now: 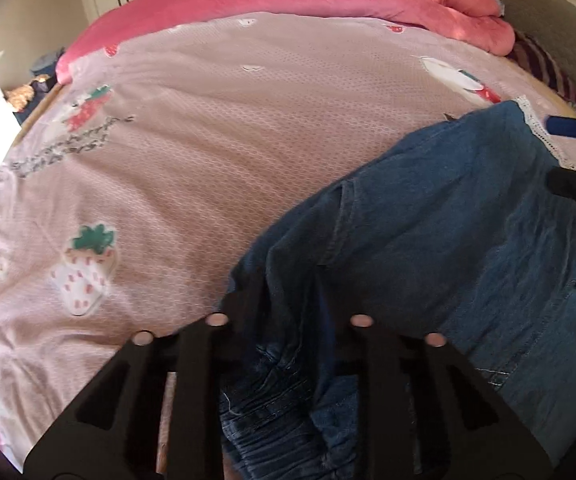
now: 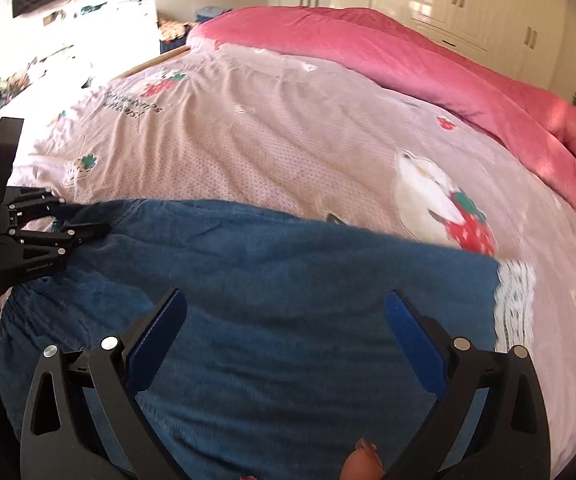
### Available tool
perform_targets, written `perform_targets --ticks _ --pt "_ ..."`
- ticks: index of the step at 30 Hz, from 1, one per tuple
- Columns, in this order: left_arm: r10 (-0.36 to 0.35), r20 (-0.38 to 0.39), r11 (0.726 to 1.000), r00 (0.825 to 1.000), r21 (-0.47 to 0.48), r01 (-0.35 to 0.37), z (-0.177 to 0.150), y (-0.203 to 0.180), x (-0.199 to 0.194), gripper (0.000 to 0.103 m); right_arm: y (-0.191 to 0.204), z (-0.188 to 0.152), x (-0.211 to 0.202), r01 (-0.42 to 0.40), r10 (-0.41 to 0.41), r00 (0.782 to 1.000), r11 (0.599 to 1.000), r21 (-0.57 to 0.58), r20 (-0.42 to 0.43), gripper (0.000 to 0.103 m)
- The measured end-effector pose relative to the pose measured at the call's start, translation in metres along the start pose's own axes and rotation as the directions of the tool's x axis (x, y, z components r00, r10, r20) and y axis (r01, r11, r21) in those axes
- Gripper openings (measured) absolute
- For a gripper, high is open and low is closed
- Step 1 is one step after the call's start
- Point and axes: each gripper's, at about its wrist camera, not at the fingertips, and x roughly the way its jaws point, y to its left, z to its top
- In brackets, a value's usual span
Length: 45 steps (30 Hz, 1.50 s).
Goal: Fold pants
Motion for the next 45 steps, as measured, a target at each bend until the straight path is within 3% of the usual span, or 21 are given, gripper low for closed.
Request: perform_targets --ticks 4,8,13,19,21,22,23,24,25,26,34,39,45 --pt "-0.001 0.017 1.0 1.0 0.024 0.0 -0.001 -0.002 0.0 0.002 0.01 0.022 0.025 -0.003 0.0 1.0 0.992 -0.128 -0.029 0.099" --pt "-0.042 0.068 0.999 0.997 -0.029 0.044 0.001 0.011 -0.012 0.001 0.022 0.039 0.05 -0.017 -0.002 0.997 0.969 -0.245 -0.076 0.099" --pt "-0.055 0.147 0.998 0.988 -0.016 0.058 0.004 0.011 -0.033 0.0 0.038 0.054 0.074 -0.044 -0.003 0.992 0.928 -0.371 -0.123 0.099" --pt "-0.065 0.218 0.998 0.974 -0.011 0.069 0.001 0.011 -0.053 0.0 0.035 0.064 0.093 -0.126 0.073 0.985 0.925 -0.358 -0.159 0.098" --pt "-0.054 0.231 0.998 0.972 -0.008 0.058 0.0 0.011 -0.056 0.0 0.032 0.062 0.092 -0.148 0.099 0.982 0.928 -0.34 -0.159 0.081" --pt "-0.054 0.233 0.998 0.971 -0.008 0.057 -0.001 0.012 -0.057 0.0 0.031 0.06 0.091 -0.18 0.129 0.977 0.927 -0.329 -0.17 0.054" --pt "-0.062 0.233 0.998 0.97 -0.015 0.068 -0.002 0.012 -0.058 0.0 0.032 0.058 0.088 -0.204 0.153 0.972 0.924 -0.323 -0.177 0.039" --pt "-0.066 0.233 0.997 0.97 -0.019 0.073 -0.003 0.013 -0.058 0.0 0.034 0.056 0.084 -0.209 0.16 0.972 0.92 -0.331 -0.171 0.03" --pt "-0.064 0.232 0.997 0.971 -0.019 0.07 -0.003 0.012 -0.058 0.0 0.037 0.052 0.077 -0.209 0.164 0.974 0.917 -0.339 -0.157 0.016" --pt "-0.057 0.23 0.998 0.971 -0.017 0.063 -0.004 0.012 -0.057 0.0 0.037 0.05 0.071 -0.203 0.164 0.976 0.92 -0.335 -0.141 0.01" --pt "-0.054 0.295 0.998 0.954 -0.017 0.062 -0.012 0.013 -0.078 0.0 0.036 0.03 -0.007 -0.147 0.163 0.986 0.948 -0.283 0.037 0.007" --pt "-0.048 0.357 0.999 0.933 0.005 0.05 -0.024 0.002 -0.108 0.0 0.045 0.005 -0.057 -0.192 0.226 0.967 0.95 -0.245 0.118 0.007" --pt "-0.057 0.447 0.998 0.893 0.032 0.048 -0.062 -0.017 -0.146 0.0 0.067 -0.044 -0.105 -0.228 0.271 0.948 0.945 -0.236 0.17 0.007"
